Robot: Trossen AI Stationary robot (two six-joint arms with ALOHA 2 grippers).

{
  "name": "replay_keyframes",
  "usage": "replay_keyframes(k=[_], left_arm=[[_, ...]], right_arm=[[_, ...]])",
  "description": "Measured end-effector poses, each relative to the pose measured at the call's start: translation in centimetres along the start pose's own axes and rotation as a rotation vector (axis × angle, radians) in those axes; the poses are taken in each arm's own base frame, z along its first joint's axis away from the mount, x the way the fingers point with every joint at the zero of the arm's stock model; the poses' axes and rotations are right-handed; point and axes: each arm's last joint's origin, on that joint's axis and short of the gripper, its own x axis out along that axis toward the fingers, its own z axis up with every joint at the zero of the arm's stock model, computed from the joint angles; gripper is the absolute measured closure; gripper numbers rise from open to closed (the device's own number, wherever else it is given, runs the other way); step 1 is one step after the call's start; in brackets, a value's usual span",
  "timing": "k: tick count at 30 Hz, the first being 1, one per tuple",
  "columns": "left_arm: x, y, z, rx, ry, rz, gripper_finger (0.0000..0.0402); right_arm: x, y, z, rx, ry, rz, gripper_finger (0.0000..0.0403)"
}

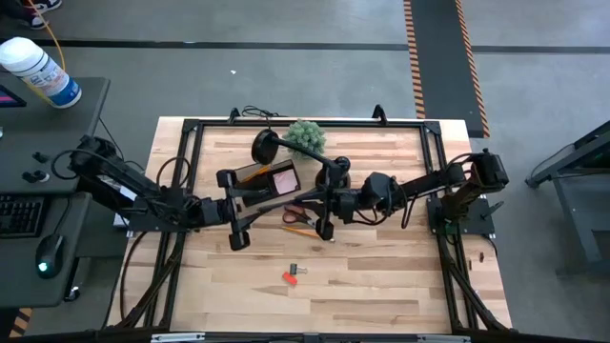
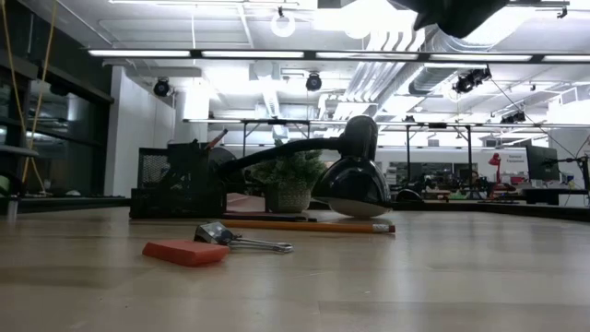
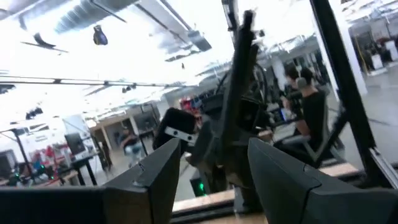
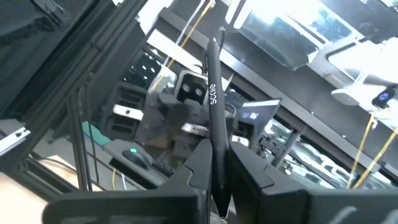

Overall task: Pick and place office supplies into organizer
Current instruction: Put the black pen into the black desk organizer

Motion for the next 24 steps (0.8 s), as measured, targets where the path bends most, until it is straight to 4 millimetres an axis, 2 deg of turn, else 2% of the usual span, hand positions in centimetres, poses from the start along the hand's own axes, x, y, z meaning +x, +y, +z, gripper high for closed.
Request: replay_keyframes(k=[11,18,24], left_arm=[[2.0,1.8,-1.5,-0.120,-0.130,-0.105,0.0222],[2.6,1.9,-2.2,-0.155,-0.160,-0.172,0.0222],[2.8,1.7,-2.0,-0.165,-0.246,-0.197,0.0222]], right_arm=[[0.1,-0.1,0.2,-0.001,-0.014,0.007,0.0378],[0.1,-0.5,-0.1,-0.007,-0.006,-0.005,0.0378],[0.0,-1.3,-0.6,-0.008,0.003,-0.028,0.0378]])
